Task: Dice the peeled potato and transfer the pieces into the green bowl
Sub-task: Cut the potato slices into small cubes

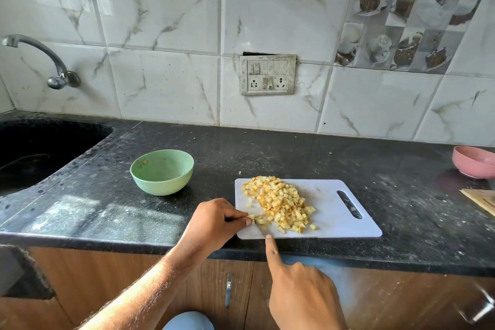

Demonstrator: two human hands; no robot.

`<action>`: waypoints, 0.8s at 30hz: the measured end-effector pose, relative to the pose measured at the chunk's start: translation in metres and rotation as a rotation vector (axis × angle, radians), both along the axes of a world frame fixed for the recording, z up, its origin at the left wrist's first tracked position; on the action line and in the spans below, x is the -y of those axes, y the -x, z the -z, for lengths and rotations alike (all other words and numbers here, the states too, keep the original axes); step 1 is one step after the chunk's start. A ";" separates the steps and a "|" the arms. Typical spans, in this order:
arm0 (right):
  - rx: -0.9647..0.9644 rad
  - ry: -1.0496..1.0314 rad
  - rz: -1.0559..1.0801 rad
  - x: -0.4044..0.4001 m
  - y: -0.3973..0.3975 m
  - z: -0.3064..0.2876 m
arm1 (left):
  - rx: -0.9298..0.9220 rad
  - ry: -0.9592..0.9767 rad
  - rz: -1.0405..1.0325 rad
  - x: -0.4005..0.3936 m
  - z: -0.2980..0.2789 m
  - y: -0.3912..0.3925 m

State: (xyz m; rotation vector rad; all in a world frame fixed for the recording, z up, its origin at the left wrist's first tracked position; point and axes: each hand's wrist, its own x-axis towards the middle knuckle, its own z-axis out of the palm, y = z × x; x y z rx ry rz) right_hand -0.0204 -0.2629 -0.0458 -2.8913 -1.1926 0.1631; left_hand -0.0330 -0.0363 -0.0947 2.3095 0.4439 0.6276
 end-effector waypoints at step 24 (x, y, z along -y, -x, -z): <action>0.140 -0.068 -0.034 -0.041 0.007 -0.003 | 0.020 -0.005 0.051 -0.006 -0.001 0.006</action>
